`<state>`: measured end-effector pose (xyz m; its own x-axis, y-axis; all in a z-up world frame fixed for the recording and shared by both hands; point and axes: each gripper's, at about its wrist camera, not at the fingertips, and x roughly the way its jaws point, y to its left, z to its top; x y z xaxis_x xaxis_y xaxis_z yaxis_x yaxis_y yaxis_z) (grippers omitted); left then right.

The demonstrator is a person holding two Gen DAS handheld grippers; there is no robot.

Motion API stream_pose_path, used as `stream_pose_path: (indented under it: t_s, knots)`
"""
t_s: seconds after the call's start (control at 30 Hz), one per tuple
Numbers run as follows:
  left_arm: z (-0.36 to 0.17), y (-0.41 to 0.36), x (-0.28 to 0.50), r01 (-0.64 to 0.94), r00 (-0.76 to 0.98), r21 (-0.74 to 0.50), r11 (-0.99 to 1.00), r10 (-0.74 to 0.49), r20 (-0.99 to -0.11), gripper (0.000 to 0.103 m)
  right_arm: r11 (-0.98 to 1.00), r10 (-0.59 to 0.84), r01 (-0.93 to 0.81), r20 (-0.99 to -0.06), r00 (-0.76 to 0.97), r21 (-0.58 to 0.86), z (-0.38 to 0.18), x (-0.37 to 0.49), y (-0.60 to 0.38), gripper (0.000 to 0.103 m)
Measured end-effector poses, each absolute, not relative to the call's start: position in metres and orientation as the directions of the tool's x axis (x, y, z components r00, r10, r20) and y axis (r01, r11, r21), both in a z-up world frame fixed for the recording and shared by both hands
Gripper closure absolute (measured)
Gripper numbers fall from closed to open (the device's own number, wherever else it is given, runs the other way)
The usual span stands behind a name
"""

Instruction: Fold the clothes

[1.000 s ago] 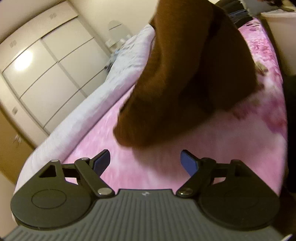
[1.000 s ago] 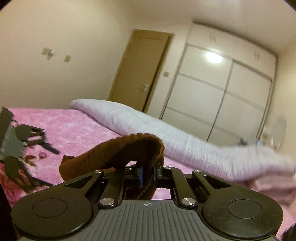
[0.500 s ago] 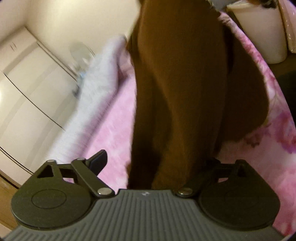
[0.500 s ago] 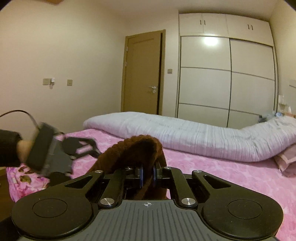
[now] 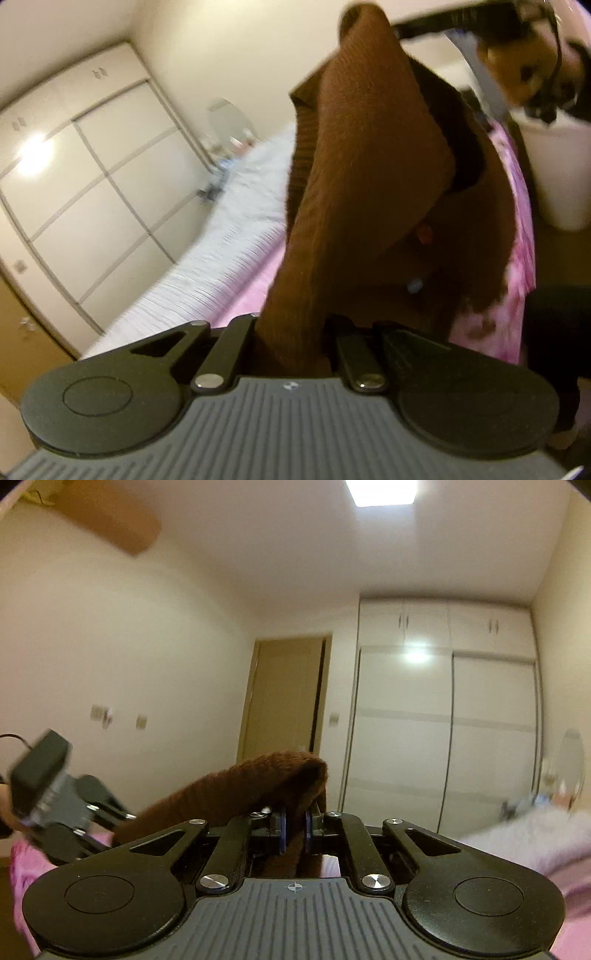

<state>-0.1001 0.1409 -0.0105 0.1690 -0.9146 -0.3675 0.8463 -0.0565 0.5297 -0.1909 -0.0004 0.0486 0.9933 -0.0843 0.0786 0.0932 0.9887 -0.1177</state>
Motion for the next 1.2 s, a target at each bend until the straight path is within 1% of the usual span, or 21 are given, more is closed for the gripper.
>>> stream_pose_path:
  t_s: [0.13,0.27,0.37,0.43,0.47,0.5,0.53,0.57,0.6,0.63,0.7,0.77,0.83,0.87,0.93,0.97,1.0,1.03,1.07,1.1,1.2]
  knots:
    - [0.035,0.152,-0.086,0.88,0.189,0.475,0.007,-0.923,-0.336,0.098,0.989,-0.097,0.11,0.13,0.987,-0.101,0.088,-0.183,-0.015,0.096]
    - [0.033,0.136,-0.047,0.917,0.206,0.396,0.053,-0.912,-0.355,0.096,0.991,-0.093,0.102,0.116,0.989,-0.081,0.101,-0.135,-0.032,0.095]
    - [-0.009,0.102,0.002,0.938,0.249,0.327,0.112,-0.876,-0.413,0.095,0.991,-0.092,0.095,0.028,0.995,-0.099,0.079,-0.054,-0.047,0.095]
    - [-0.057,0.07,0.043,0.947,0.288,0.269,0.174,-0.828,-0.481,0.093,0.989,-0.091,0.082,-0.076,0.993,-0.119,0.041,0.02,-0.062,0.095]
    - [-0.084,0.053,0.064,0.948,0.307,0.239,0.209,-0.797,-0.52,0.089,0.991,-0.086,0.07,-0.133,0.987,-0.118,0.018,0.054,-0.071,0.095]
    - [-0.118,0.035,0.087,0.948,0.318,0.2,0.247,-0.757,-0.571,0.088,0.99,-0.092,0.068,-0.207,0.974,-0.12,-0.008,0.09,-0.082,0.092]
    - [-0.15,0.024,0.11,0.948,0.31,0.147,0.282,-0.715,-0.626,0.085,0.99,-0.1,0.067,-0.281,0.955,-0.123,-0.035,0.125,-0.093,0.077]
    - [-0.181,0.013,0.133,0.943,0.296,0.095,0.32,-0.671,-0.679,0.082,0.987,-0.133,0.09,-0.357,0.925,-0.134,-0.061,0.151,-0.103,0.068]
    - [-0.211,0.004,0.153,0.932,0.282,0.052,0.36,-0.627,-0.726,0.078,0.983,-0.17,0.125,-0.421,0.891,-0.133,-0.086,0.17,-0.114,0.053]
    - [-0.234,0.001,0.164,0.917,0.281,0.03,0.397,-0.592,-0.756,0.08,0.982,-0.186,0.15,-0.468,0.864,-0.114,-0.105,0.179,-0.123,0.052]
    - [-0.259,0.007,0.172,0.91,0.274,0.008,0.416,-0.585,-0.763,0.077,0.981,-0.192,0.184,-0.492,0.849,-0.065,-0.127,0.165,-0.135,0.051]
    - [-0.269,0.025,0.171,0.911,0.253,-0.026,0.412,-0.607,-0.753,0.066,0.98,-0.177,0.197,-0.497,0.85,-0.013,-0.141,0.137,-0.145,0.051]
    - [-0.27,0.062,0.154,0.908,0.258,-0.036,0.417,-0.626,-0.736,0.061,0.982,-0.14,0.185,-0.507,0.85,0.039,-0.155,0.087,-0.143,0.048]
    - [-0.269,0.058,0.141,0.911,0.258,-0.035,0.411,-0.634,-0.729,0.061,0.982,-0.121,0.179,-0.512,0.851,0.064,-0.162,0.062,-0.142,0.047]
    - [-0.258,0.08,0.114,0.927,0.25,-0.02,0.373,-0.66,-0.709,0.056,0.985,-0.077,0.148,-0.528,0.846,0.094,-0.16,0.028,-0.135,0.041]
    - [-0.252,0.096,0.099,0.937,0.244,-0.01,0.349,-0.674,-0.698,0.053,0.986,-0.062,0.134,-0.531,0.845,0.098,-0.165,0.003,-0.129,0.039]
    - [-0.249,0.108,0.087,0.947,0.235,0.003,0.32,-0.689,-0.686,0.051,0.988,-0.054,0.121,-0.527,0.848,0.095,-0.171,-0.017,-0.117,0.032]
    - [-0.252,0.117,0.077,0.96,0.221,0.024,0.279,-0.704,-0.674,0.046,0.99,-0.045,0.109,-0.523,0.851,0.092,-0.177,-0.036,-0.105,0.027]
    - [-0.252,0.128,0.061,0.971,0.206,0.047,0.235,-0.719,-0.664,0.039,0.993,-0.044,0.096,-0.529,0.847,0.07,-0.183,-0.042,-0.092,0.026]
    - [-0.252,0.139,0.044,0.979,0.189,0.071,0.19,-0.731,-0.656,0.037,0.995,-0.056,0.089,-0.533,0.844,0.038,-0.19,-0.052,-0.079,0.026]
    - [-0.261,0.158,0.004,0.991,0.126,0.113,0.067,-0.737,-0.664,0.036,0.994,-0.096,0.11,-0.555,0.826,-0.008,-0.207,-0.076,-0.052,0.025]
